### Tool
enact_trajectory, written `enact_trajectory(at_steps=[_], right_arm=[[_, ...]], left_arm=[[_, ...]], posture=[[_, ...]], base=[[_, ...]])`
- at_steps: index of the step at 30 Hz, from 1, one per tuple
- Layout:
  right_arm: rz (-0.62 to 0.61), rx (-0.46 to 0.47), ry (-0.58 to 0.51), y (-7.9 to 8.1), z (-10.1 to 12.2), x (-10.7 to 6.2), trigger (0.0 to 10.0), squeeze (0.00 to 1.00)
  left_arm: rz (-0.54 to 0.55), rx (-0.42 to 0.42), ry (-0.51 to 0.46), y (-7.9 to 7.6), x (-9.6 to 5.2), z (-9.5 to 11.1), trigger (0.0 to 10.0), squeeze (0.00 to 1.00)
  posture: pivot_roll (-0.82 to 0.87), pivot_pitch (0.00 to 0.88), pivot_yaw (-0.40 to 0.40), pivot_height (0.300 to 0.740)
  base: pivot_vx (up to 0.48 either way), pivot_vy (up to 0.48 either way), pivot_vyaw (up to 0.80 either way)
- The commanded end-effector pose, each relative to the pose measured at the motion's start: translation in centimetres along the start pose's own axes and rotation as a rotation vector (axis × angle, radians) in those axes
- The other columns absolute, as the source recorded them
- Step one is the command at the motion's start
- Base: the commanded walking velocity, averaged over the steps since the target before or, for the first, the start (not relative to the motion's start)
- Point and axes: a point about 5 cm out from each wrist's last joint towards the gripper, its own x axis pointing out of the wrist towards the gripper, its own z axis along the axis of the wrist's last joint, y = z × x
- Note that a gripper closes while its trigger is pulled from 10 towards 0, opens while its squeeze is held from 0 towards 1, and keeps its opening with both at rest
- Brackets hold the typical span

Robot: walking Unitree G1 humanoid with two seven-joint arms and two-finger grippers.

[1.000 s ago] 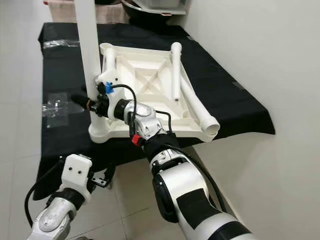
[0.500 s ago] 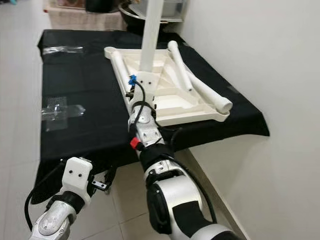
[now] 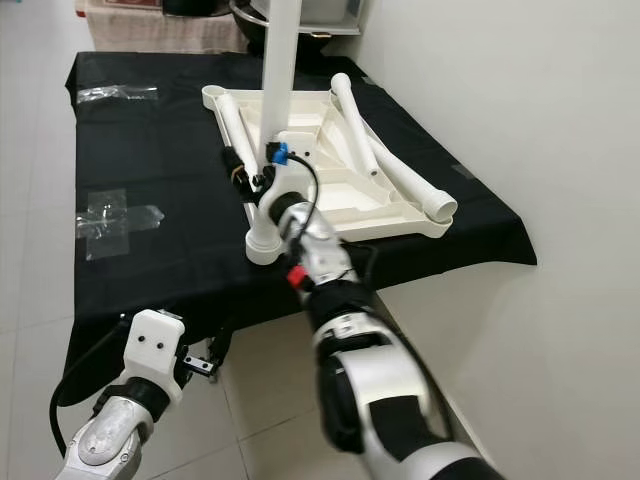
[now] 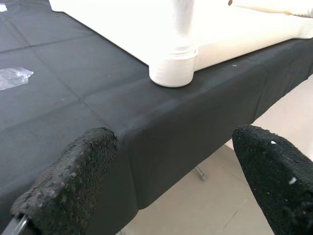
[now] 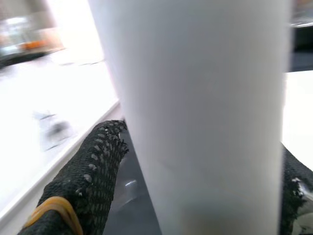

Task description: Building children table

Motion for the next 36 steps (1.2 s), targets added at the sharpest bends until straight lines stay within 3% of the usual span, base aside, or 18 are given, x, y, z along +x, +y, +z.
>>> enact_trajectory(at_steps=[1, 2, 5, 6, 7, 12, 18, 19, 21, 23, 24, 25, 26, 27, 29, 33, 34, 36], right_arm=[[0.156, 0.054, 0.049, 0.8, -0.9, -0.1, 10.0, 0.0], [0.194, 0.057, 0.06, 0.7, -0.9, -0.3, 10.0, 0.0], [0.462, 0.008, 0.131, 1.3, -0.7, -1.0, 10.0, 0.0], [0.462, 0.008, 0.131, 1.3, -0.7, -1.0, 10.0, 0.0], [0.575, -0.004, 0.16, 2.0, -0.6, -1.0, 10.0, 0.0], [0.736, -0.025, 0.202, 4.1, -0.8, -0.3, 10.0, 0.0], [0.784, -0.099, 0.245, 5.6, -1.5, 0.3, 10.0, 0.0], [0.681, -0.175, 0.259, 6.2, -1.8, 1.3, 0.0, 0.0], [0.681, -0.175, 0.259, 6.2, -1.8, 1.3, 0.0, 0.0], [0.555, -0.199, 0.217, 6.2, -1.4, 2.2, 0.0, 0.0], [0.555, -0.199, 0.217, 6.2, -1.4, 2.2, 0.0, 0.0], [0.388, -0.213, 0.161, 5.4, -0.6, 2.7, 0.0, 0.0], [0.388, -0.213, 0.161, 5.4, -0.6, 2.7, 0.0, 0.0], [0.247, -0.224, 0.137, 4.6, -0.1, 3.0, 0.0, 0.0], [0.191, -0.212, 0.133, 4.3, -0.1, 3.0, 0.0, 0.0], [-0.193, -0.255, 0.126, 2.5, 0.0, 3.1, 0.0, 0.0], [-0.193, -0.255, 0.126, 2.5, 0.0, 3.1, 0.0, 0.0], [-0.424, -0.226, 0.115, 1.5, -0.3, 2.7, 0.0, 0.0]], left_arm=[[-0.013, -0.005, 0.024, -0.3, -0.1, -0.6, 10.0, 0.0], [-0.013, -0.004, 0.025, -0.3, -0.1, -0.6, 10.0, 0.0], [-0.013, -0.004, 0.026, -0.3, -0.1, -0.7, 10.0, 0.0], [-0.013, -0.004, 0.026, -0.3, -0.1, -0.7, 10.0, 0.0], [-0.014, -0.003, 0.024, -0.4, -0.1, -0.6, 10.0, 0.0], [-0.011, -0.007, 0.024, -0.4, -0.1, -0.6, 10.0, 0.0], [-0.009, -0.009, 0.022, -0.4, -0.1, -0.5, 10.0, 0.0], [-0.007, -0.011, 0.023, -0.4, -0.1, -0.5, 10.0, 0.0], [-0.007, -0.011, 0.023, -0.4, -0.1, -0.5, 10.0, 0.0], [-0.006, -0.012, 0.023, -0.4, -0.2, -0.5, 10.0, 0.0], [-0.006, -0.012, 0.023, -0.4, -0.2, -0.5, 10.0, 0.0], [-0.006, -0.014, 0.021, -0.5, -0.2, -0.5, 10.0, 0.0], [-0.006, -0.014, 0.021, -0.5, -0.2, -0.5, 10.0, 0.0], [-0.006, -0.015, 0.02, -0.5, -0.1, -0.4, 10.0, 0.0], [-0.006, -0.015, 0.02, -0.5, -0.1, -0.4, 10.0, 0.0], [-0.007, -0.015, 0.021, -0.5, 0.0, -0.4, 10.0, 0.0], [-0.007, -0.015, 0.021, -0.5, 0.0, -0.4, 10.0, 0.0], [-0.008, -0.014, 0.021, -0.4, 0.0, -0.4, 10.0, 0.0]], posture=[[0.14, 0.088, -0.167, 0.74], [0.14, 0.088, -0.167, 0.74], [0.14, 0.08, -0.171, 0.74], [0.14, 0.08, -0.171, 0.74], [0.14, 0.081, -0.176, 0.74], [0.14, 0.087, -0.179, 0.74], [0.14, 0.092, -0.18, 0.74], [0.14, 0.092, -0.18, 0.74], [0.14, 0.092, -0.18, 0.74], [0.14, 0.096, -0.182, 0.74], [0.14, 0.096, -0.182, 0.74], [0.14, 0.098, -0.182, 0.74], [0.14, 0.098, -0.182, 0.74], [0.13, 0.099, -0.181, 0.74], [0.13, 0.1, -0.18, 0.74], [0.13, 0.101, -0.174, 0.74], [0.13, 0.101, -0.174, 0.74], [0.13, 0.101, -0.174, 0.74]], base=[[0.0, 0.0, 0.0], [0.0, 0.0, 0.0], [0.0, 0.0, 0.0], [0.0, 0.0, 0.0], [0.0, 0.0, 0.0], [0.0, 0.0, 0.0], [0.0, 0.0, 0.0], [0.0, 0.0, 0.0], [0.0, 0.0, 0.0], [0.0, 0.0, 0.0], [0.0, 0.0, 0.0], [0.0, 0.0, 0.0], [0.0, 0.0, 0.0], [0.0, 0.0, 0.0], [0.0, 0.0, 0.0], [0.0, 0.0, 0.0], [0.0, 0.0, 0.0], [0.0, 0.0, 0.0]])
